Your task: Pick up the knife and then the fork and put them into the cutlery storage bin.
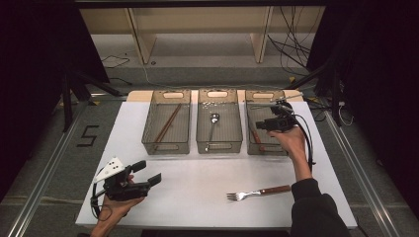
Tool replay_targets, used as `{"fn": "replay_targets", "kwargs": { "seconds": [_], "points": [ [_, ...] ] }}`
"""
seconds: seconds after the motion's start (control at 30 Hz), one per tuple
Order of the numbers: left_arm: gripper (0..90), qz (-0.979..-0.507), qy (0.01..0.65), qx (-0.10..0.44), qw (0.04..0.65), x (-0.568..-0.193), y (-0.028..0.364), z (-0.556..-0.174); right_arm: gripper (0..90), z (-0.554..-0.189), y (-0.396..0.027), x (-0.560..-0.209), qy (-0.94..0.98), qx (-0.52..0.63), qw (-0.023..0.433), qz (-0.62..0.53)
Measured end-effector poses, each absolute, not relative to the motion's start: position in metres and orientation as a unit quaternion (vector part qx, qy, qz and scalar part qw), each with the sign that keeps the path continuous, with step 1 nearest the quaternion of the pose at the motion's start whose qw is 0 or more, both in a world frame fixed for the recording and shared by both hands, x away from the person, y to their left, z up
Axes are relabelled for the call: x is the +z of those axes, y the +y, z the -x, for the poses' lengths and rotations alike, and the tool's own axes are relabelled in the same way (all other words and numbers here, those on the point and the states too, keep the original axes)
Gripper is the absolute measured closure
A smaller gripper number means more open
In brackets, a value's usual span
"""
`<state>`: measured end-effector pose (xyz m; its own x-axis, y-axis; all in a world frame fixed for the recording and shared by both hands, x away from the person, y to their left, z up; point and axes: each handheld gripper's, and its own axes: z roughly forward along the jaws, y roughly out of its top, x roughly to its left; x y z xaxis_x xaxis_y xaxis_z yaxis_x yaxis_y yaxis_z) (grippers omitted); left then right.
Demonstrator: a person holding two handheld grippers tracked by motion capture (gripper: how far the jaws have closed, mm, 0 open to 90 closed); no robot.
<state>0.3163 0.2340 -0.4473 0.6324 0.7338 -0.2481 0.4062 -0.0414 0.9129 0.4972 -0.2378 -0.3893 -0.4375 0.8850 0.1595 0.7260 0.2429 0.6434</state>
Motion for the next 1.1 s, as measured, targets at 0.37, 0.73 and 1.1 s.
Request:
{"fn": "replay_targets", "kwargs": {
  "seconds": [0.37, 0.73, 1.1],
  "points": [
    [16.5, -0.706, 0.404, 0.146, 0.563, -0.447, 0.234, -0.316, 38.1, -0.468, -0.231, -0.371, 0.815, 0.348, 0.116, -0.45],
    [16.5, -0.706, 0.404, 0.146, 0.563, -0.448, 0.234, -0.316, 32.3, -0.431, -0.224, -0.362, 0.857, 0.344, 0.107, -0.368],
    [16.4, -0.706, 0.403, 0.145, 0.564, -0.448, 0.233, -0.316, 29.8, -0.408, -0.217, -0.372, 0.879, 0.332, 0.094, -0.329]
  ]
}}
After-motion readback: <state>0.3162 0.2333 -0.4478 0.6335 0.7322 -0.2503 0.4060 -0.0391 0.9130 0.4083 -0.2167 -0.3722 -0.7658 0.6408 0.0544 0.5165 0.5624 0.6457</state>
